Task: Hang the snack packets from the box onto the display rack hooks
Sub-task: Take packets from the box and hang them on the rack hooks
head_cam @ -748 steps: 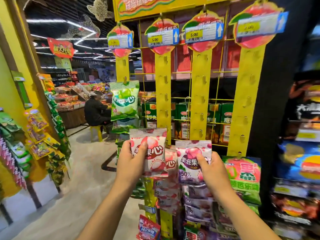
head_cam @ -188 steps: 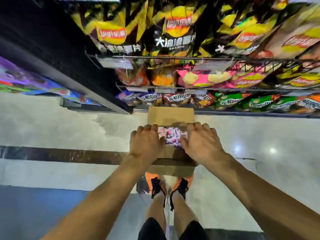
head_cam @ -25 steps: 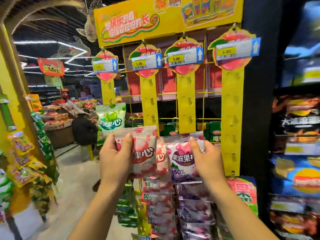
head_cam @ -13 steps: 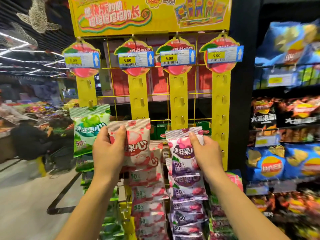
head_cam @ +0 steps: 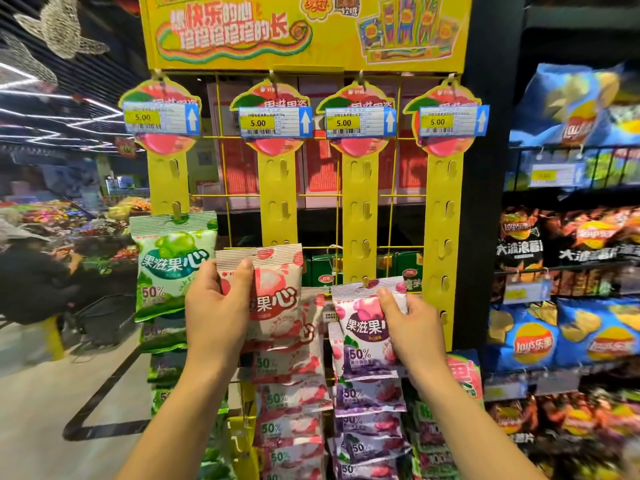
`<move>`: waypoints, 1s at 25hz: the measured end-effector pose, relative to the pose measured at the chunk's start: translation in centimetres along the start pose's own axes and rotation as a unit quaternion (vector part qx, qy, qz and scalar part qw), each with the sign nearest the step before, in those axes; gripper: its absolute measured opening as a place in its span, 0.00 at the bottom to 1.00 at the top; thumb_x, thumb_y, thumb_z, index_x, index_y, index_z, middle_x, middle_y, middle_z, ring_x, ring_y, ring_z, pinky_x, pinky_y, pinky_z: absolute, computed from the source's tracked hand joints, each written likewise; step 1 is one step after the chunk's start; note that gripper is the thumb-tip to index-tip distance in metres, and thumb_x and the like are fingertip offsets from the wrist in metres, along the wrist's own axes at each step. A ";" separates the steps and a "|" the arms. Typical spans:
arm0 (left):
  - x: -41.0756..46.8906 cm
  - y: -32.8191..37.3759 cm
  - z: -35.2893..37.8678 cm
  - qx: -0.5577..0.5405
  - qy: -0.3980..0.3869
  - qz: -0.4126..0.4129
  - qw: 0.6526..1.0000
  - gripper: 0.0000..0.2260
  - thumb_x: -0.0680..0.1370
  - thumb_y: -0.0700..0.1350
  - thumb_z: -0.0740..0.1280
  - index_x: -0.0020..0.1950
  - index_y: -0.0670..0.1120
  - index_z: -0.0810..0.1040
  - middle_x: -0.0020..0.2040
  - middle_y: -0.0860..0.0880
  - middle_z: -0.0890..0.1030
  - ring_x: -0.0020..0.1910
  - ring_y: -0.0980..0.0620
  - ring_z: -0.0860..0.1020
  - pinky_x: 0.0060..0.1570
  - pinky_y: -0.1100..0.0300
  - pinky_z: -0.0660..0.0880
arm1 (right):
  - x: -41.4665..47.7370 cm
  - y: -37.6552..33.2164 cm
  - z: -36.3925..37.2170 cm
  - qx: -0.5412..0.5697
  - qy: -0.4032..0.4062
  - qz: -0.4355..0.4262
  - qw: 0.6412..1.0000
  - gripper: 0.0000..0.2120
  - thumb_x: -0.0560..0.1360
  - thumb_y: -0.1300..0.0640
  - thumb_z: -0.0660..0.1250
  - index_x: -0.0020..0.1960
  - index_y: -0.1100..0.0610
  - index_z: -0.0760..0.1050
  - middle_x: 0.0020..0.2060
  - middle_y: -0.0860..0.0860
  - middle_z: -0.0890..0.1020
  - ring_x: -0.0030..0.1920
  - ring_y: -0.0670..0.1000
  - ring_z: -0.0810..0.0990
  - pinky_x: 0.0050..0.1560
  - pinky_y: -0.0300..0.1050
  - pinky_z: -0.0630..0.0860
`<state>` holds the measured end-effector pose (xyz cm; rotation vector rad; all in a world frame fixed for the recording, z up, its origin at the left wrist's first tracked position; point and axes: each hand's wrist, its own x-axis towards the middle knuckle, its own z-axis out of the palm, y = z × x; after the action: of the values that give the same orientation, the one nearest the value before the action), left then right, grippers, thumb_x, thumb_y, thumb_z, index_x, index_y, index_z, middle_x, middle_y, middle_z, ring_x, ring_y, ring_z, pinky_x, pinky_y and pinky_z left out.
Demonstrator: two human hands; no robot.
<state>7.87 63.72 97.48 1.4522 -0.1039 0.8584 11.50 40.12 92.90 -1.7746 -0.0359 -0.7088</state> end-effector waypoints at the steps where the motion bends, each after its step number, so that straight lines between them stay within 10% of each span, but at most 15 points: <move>1: 0.0 -0.1 0.0 0.006 -0.001 0.001 1.000 0.07 0.84 0.49 0.67 0.53 0.46 0.79 0.47 0.45 0.87 0.45 0.45 0.88 0.43 0.40 0.85 | -0.1 0.1 0.0 -0.004 -0.003 -0.003 1.000 0.23 0.79 0.43 0.66 0.32 0.54 0.65 0.27 0.51 0.70 0.28 0.49 0.69 0.29 0.44 0.62; 5: -0.3 -0.4 0.1 0.011 -0.003 -0.001 1.000 0.05 0.84 0.50 0.67 0.52 0.50 0.80 0.47 0.47 0.88 0.47 0.46 0.88 0.45 0.39 0.85 | -0.7 0.3 -0.1 -0.009 -0.001 -0.019 1.000 0.18 0.79 0.42 0.66 0.46 0.57 0.78 0.35 0.52 0.79 0.36 0.53 0.76 0.35 0.44 0.66; 9: -0.8 -0.5 0.2 0.029 0.001 0.003 1.000 0.06 0.84 0.49 0.68 0.50 0.48 0.79 0.44 0.48 0.87 0.43 0.48 0.87 0.41 0.44 0.85 | -1.1 0.3 -0.6 -0.058 -0.005 -0.025 0.998 0.21 0.78 0.41 0.67 0.38 0.56 0.70 0.27 0.46 0.66 0.28 0.48 0.64 0.31 0.46 0.60; 15: -1.5 -0.7 0.3 0.057 -0.007 0.006 0.998 0.05 0.83 0.49 0.68 0.52 0.49 0.81 0.44 0.51 0.87 0.43 0.54 0.87 0.36 0.59 0.81 | -1.6 -2.3 -0.9 -0.256 0.053 -0.152 0.953 0.26 0.76 0.46 0.70 0.68 0.57 0.67 0.58 0.49 0.73 0.57 0.49 0.73 0.54 0.38 0.68; 19: -1.6 -0.8 1.0 0.074 -0.005 -0.003 0.997 0.05 0.83 0.49 0.69 0.50 0.49 0.82 0.44 0.51 0.88 0.43 0.53 0.87 0.43 0.44 0.85 | -1.1 -7.9 0.1 -0.182 0.042 -0.310 0.932 0.14 0.78 0.49 0.69 0.60 0.55 0.76 0.51 0.48 0.78 0.51 0.47 0.76 0.50 0.39 0.73; 25: 0.1 0.4 2.3 0.086 0.026 0.017 0.996 0.09 0.82 0.51 0.70 0.45 0.48 0.82 0.39 0.49 0.86 0.41 0.49 0.85 0.44 0.40 0.83 | 4.6 -16.3 4.5 -0.186 -0.122 -0.286 0.932 0.14 0.80 0.44 0.66 0.53 0.53 0.81 0.42 0.47 0.82 0.46 0.50 0.80 0.45 0.44 0.74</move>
<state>8.71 61.71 98.27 1.5910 -0.0162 0.9496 11.14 48.01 108.50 -2.2387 -0.6487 -0.9465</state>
